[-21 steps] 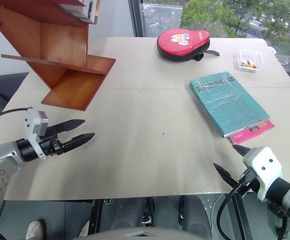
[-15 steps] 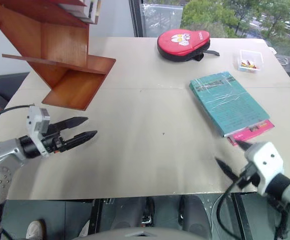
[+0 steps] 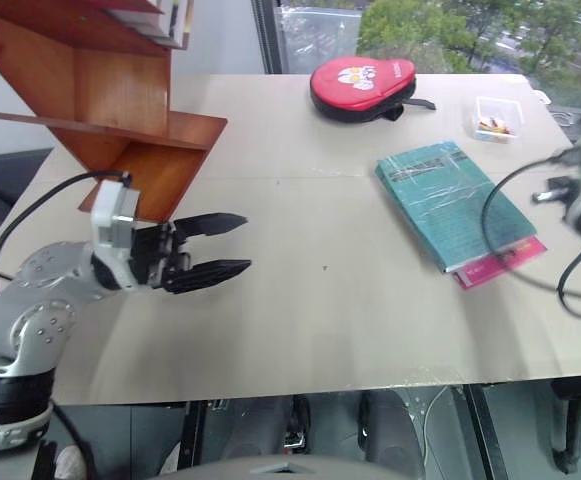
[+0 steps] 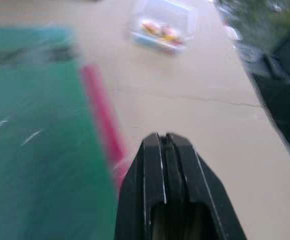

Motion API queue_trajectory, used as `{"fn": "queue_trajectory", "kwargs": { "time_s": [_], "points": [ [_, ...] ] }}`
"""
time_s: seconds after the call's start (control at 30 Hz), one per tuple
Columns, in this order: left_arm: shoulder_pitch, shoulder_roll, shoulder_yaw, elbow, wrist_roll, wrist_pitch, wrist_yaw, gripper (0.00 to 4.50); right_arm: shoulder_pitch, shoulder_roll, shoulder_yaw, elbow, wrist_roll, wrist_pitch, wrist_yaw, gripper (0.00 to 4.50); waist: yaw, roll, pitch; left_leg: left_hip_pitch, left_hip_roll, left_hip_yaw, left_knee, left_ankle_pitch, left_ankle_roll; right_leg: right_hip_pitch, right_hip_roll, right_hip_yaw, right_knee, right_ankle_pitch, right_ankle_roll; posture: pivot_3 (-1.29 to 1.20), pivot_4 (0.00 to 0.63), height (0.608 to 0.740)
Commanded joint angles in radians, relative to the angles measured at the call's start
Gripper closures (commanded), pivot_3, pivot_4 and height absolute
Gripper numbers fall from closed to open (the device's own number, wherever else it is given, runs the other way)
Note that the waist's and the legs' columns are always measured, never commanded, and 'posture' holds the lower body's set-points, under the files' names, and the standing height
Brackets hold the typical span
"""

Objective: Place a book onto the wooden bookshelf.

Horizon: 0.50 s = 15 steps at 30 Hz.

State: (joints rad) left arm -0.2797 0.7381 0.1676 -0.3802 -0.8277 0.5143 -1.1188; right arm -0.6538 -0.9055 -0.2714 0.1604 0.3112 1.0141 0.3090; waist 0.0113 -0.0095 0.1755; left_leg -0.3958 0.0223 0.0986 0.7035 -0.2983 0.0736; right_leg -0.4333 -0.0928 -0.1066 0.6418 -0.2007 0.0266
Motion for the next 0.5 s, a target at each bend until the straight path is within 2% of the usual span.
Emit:
{"fn": "queue_trajectory", "kwargs": {
  "time_s": [0.03, 0.1, 0.27, 0.37, 0.5],
  "points": [
    [-0.035, -0.012, -0.013, -0.006, -0.007, 0.000, 0.004, 0.84, -0.193, -0.005, 0.103, 0.413, -0.093, -0.107, 0.076, 4.46, 0.001, 0.000, 0.000, 0.000, 0.000, 0.000, 0.000, 0.000, 0.000, 0.000, 0.000, 0.000, 0.000, 0.000, 0.000, 0.00, 0.150, 0.740],
    [-0.037, -0.017, -0.018, -0.005, -0.005, 0.001, 0.010, 0.84, -0.296, 0.016, 0.132, 0.629, -0.124, -0.164, 0.103, 4.46, -0.001, 0.000, 0.000, -0.002, -0.001, 0.002, -0.001, 0.000, 0.000, -0.001, 0.000, 0.000, -0.002, 0.000, 0.000, 0.00, 0.150, 0.740],
    [-0.013, -0.028, -0.005, -0.045, -0.008, 0.006, 0.058, 0.84, -0.450, 0.057, 0.139, 0.991, -0.145, -0.194, 0.225, 4.46, -0.004, 0.000, 0.000, -0.003, 0.000, 0.001, -0.003, -0.001, 0.001, -0.001, 0.000, -0.002, -0.006, 0.000, 0.001, 0.00, 0.150, 0.740],
    [0.002, -0.019, 0.011, -0.064, -0.017, 0.014, 0.077, 0.84, -0.489, 0.061, 0.151, 1.075, -0.167, -0.198, 0.305, 4.46, -0.006, 0.000, 0.000, -0.003, 0.000, 0.001, -0.003, -0.001, 0.001, -0.001, -0.001, -0.003, -0.006, 0.000, 0.001, 0.00, 0.150, 0.740],
    [0.014, -0.008, 0.033, -0.079, -0.025, 0.024, 0.101, 0.84, -0.509, 0.069, 0.197, 1.110, -0.210, -0.181, 0.482, 4.46, -0.016, 0.000, 0.000, -0.002, 0.000, 0.001, -0.003, -0.001, 0.001, 0.000, -0.001, -0.003, -0.005, 0.000, 0.001, 0.00, 0.150, 0.740]
  ]
}}
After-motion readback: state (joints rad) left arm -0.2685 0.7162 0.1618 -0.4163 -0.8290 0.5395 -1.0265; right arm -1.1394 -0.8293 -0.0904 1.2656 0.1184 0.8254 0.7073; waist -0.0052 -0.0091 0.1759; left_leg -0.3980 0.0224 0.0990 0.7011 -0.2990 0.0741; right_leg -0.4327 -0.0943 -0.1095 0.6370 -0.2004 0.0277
